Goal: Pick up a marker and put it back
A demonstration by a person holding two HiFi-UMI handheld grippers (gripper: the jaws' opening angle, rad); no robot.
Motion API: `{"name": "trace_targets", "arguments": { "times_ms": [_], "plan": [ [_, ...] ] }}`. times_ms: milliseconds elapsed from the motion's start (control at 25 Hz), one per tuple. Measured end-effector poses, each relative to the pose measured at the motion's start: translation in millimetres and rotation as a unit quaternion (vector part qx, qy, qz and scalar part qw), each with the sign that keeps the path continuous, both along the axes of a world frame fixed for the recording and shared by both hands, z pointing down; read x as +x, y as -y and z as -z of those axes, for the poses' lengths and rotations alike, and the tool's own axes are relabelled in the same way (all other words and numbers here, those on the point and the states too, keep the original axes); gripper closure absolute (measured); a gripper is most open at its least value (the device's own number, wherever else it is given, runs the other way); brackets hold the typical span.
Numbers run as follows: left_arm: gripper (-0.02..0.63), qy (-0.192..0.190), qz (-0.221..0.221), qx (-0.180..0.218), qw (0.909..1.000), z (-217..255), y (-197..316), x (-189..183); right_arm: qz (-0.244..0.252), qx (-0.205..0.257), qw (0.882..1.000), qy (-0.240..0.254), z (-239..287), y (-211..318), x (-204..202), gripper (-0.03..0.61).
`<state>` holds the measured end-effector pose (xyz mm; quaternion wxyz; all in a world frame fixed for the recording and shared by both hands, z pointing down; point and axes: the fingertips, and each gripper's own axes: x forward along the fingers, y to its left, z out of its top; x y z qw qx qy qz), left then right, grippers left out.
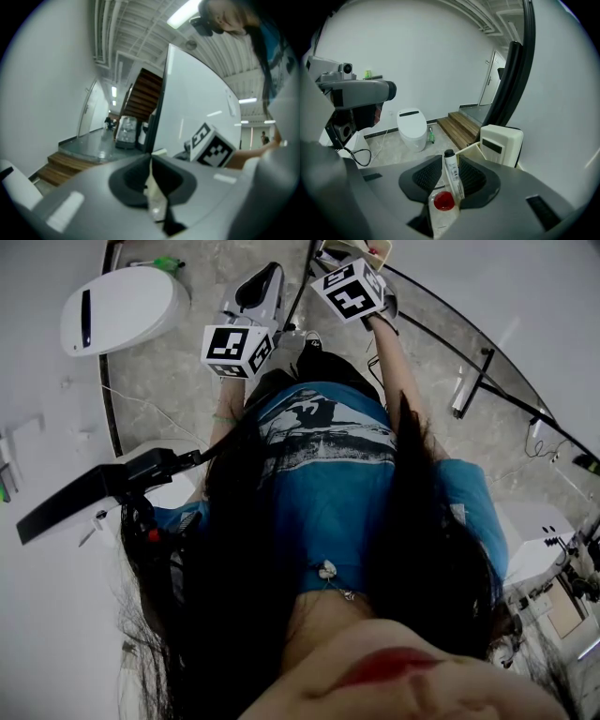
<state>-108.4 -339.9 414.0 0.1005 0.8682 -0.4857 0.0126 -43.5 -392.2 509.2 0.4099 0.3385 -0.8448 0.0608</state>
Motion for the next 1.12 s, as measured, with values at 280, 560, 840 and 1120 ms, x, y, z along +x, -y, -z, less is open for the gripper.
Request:
{"name": "trace_targets", "arguments": {
  "times_ms": [280, 560, 840, 1120],
  "plan": [
    [0.612, 0.001, 0.001, -0.003, 1.0, -1, 0, 0, -0.01, 0.018, 0.999, 0.028, 16, -1, 4, 0.484],
    [0.612, 0.007, -0.008, -0.002, 0.9999, -2, 0, 6, -0.064, 0.093, 0.985, 0.128, 73, 4, 19, 0.505],
    [0.612, 0.017, -0.019, -0.007, 0.9996, -7, 0, 16, -0.102, 0.165, 0.956, 0.221, 135, -12, 44, 0.505],
    [0.551, -0.027, -0.028, 0.001, 0.9992, 2, -2, 26, -0.125, 0.192, 0.936, 0.267, 161, -32, 62, 0.506]
  ]
}}
